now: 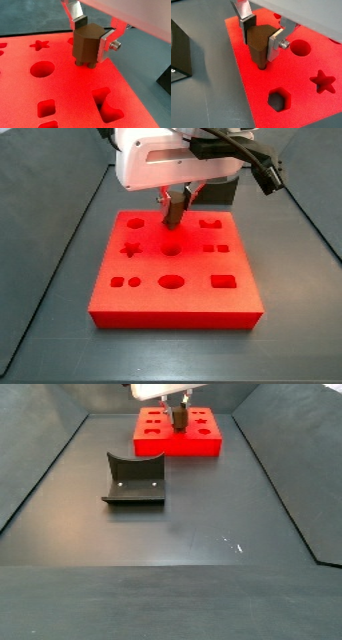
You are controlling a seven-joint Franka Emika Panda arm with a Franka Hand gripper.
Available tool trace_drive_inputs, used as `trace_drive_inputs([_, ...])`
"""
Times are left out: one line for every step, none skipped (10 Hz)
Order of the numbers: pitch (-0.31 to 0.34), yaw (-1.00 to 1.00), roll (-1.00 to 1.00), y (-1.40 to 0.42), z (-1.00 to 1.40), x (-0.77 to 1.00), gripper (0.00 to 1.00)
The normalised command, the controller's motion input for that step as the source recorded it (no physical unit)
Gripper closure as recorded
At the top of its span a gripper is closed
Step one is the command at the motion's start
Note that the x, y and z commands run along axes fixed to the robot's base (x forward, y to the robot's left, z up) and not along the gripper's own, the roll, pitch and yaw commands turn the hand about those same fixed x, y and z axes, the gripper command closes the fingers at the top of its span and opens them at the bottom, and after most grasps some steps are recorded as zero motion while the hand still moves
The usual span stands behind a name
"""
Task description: Insert the 3 prong object.
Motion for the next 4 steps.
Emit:
trace_drive_inputs([0.071,0.01,0.0,0.0,-0.18,0.0,1.0])
trace_drive_inputs([-0.009,0.0,0.01,0.0,0.0,0.0,1.0])
trace_drive_inputs([0.0,0.0,0.02,0.0,0.0,0.0,1.0])
trace_drive_inputs([0.0,0.0,0.02,0.0,0.0,0.0,1.0])
